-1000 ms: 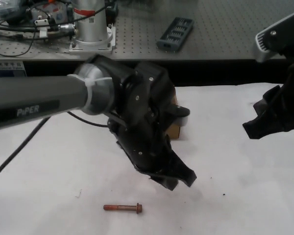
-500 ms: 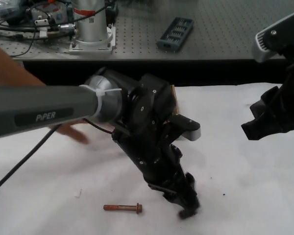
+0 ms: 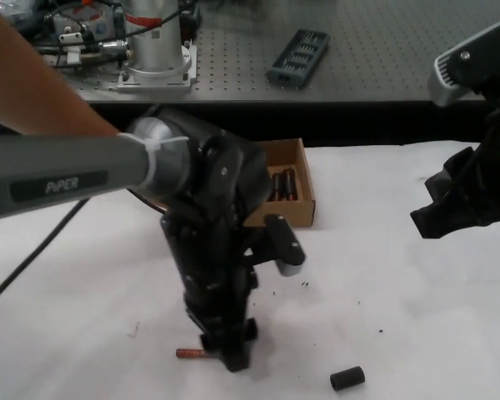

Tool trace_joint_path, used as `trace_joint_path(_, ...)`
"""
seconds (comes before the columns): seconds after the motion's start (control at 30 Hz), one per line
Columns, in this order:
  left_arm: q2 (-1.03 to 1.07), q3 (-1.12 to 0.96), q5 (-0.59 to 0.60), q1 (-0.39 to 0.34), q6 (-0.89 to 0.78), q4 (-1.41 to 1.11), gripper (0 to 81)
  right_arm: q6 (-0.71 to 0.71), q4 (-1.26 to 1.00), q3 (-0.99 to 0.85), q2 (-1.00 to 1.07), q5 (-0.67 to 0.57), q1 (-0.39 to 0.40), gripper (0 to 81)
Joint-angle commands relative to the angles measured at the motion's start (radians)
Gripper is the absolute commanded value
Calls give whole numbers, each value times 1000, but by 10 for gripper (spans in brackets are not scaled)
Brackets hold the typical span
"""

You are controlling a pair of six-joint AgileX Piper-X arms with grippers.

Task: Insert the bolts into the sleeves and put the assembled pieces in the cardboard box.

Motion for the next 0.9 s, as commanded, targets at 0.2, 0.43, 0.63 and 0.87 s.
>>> trace_joint_path(0.2, -15, -13, -19, 39, 128, 36, 449, 2, -2, -2, -12, -38, -6, 277)
trace_joint_path(0.43, -15, 3, 35, 43, 154, 18, 432, 2, -2, -2, -12, -38, -6, 277)
trace_joint_path(0.63, 2, 44, 53, 43, 154, -19, 407, 2, -2, -2, -12, -38, -6, 277)
trace_joint_path(0.87, 48, 60, 76, 43, 151, -74, 407, 2, 23, -2, -12, -82, -6, 277)
